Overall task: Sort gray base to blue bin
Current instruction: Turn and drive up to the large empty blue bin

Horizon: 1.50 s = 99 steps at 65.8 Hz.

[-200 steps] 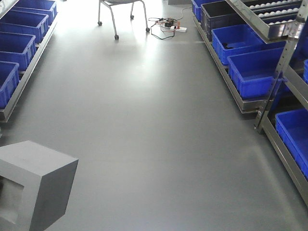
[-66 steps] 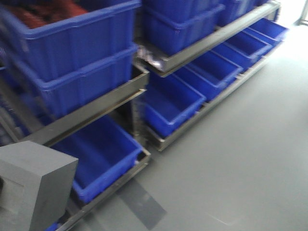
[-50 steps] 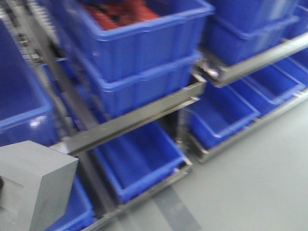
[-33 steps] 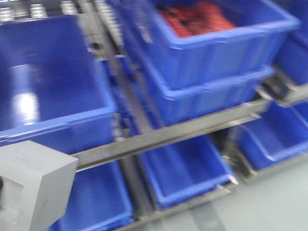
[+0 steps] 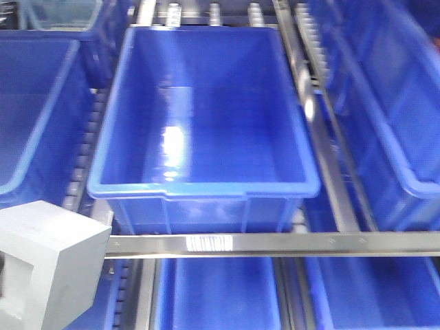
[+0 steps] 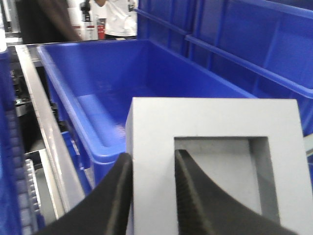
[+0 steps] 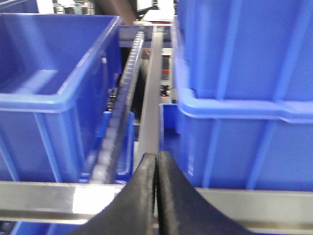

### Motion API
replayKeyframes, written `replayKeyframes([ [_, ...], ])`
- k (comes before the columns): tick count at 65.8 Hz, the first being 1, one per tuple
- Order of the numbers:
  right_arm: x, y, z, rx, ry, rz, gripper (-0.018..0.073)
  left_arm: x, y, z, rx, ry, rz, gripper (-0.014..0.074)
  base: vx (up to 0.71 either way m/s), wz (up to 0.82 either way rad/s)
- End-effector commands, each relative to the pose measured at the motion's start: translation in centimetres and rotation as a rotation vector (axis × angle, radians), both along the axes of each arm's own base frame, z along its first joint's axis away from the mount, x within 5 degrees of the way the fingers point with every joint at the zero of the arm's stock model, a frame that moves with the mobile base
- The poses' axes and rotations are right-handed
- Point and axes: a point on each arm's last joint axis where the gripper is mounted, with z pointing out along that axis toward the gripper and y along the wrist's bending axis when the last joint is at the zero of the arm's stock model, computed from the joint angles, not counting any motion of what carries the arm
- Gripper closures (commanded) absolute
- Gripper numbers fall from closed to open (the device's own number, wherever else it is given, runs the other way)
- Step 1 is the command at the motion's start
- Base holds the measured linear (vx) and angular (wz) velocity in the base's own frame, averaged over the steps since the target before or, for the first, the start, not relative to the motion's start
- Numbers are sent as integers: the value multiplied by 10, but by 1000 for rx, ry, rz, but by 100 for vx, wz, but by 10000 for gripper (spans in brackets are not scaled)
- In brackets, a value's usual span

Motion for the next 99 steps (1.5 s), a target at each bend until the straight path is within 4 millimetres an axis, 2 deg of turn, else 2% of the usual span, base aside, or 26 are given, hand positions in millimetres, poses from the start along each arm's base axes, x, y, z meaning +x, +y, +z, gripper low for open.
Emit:
replayKeyframes([
  [1, 0, 0, 2, -11, -71, 2, 568, 0, 1, 20, -79, -110, 7, 602, 9, 22],
  [99, 0, 0, 2, -11, -71, 2, 568, 0, 1, 20, -79, -110, 7, 602, 11, 1],
])
